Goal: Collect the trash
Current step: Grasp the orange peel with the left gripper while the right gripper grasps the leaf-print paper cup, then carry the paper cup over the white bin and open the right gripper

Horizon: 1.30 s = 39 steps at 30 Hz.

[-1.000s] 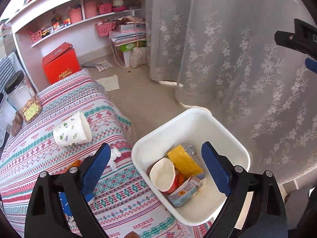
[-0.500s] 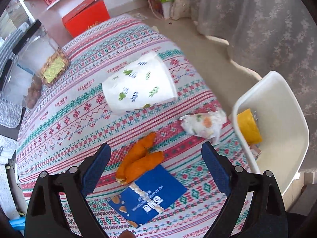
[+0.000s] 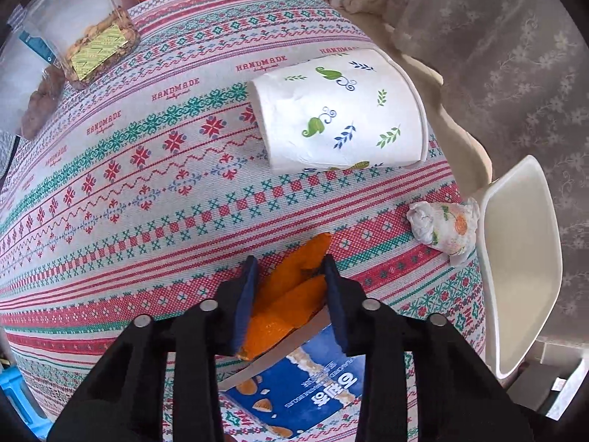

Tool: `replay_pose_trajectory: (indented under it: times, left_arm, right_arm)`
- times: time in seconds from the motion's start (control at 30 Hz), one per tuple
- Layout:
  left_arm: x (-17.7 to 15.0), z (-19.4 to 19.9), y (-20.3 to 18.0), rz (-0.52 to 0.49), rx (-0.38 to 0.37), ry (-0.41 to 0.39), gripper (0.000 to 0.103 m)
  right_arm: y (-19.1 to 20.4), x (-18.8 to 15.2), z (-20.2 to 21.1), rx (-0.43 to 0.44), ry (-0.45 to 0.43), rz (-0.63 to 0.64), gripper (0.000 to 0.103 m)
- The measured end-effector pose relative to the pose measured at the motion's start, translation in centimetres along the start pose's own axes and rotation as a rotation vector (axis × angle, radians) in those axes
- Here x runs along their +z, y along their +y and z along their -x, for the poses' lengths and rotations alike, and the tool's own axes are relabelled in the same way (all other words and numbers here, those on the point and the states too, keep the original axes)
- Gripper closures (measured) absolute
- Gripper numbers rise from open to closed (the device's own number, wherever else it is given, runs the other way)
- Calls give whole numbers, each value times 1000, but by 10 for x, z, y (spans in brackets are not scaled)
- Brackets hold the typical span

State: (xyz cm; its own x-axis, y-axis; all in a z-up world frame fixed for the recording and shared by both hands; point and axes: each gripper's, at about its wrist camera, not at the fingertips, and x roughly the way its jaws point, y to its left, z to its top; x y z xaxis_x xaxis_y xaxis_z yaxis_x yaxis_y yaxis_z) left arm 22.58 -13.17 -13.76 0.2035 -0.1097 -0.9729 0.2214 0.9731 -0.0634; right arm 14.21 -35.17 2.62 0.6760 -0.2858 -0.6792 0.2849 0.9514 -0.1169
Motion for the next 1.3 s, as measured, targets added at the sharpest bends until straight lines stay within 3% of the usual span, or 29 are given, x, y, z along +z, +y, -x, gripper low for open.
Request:
replay_pose_trajectory:
  times: [0.13, 0.23, 0.43, 0.6, 0.73, 0.9, 1.07, 1.13, 1.17, 1.3]
  left_arm:
    - [-12, 12, 24, 40, -25, -29, 88]
    - [-22, 26, 48, 89, -37, -63, 90]
    - [-59, 68, 95, 172, -86, -141, 90]
    - [-88, 97, 128, 193, -125, -193, 90]
    - [-88, 99, 154, 262, -171, -199, 90]
    - [-85, 101, 167, 286, -195, -210, 90]
    - [-85, 97, 182, 317, -211, -198, 90]
    - [-85, 96, 187, 333, -217, -192, 90]
    - [-85, 96, 189, 337, -216, -192, 90]
    - [-85, 98, 196, 355, -209, -207, 90]
  right_arm:
    - [25, 1, -8, 21, 24, 51, 7]
    - [46, 0, -18, 60, 54, 89, 7]
    - [104, -2, -43, 258, 89, 182, 7]
    - [181, -30, -55, 301, -29, 685, 7]
    - [230, -46, -59, 257, -101, 1075, 7]
    - [267, -53, -78, 200, -80, 1338, 7]
    - [285, -64, -102, 184, -11, 1439, 9]
    - [290, -66, -109, 201, 29, 1432, 19]
    - [291, -67, -113, 217, 60, 1410, 35]
    - [295, -50, -121, 293, 134, 1181, 41]
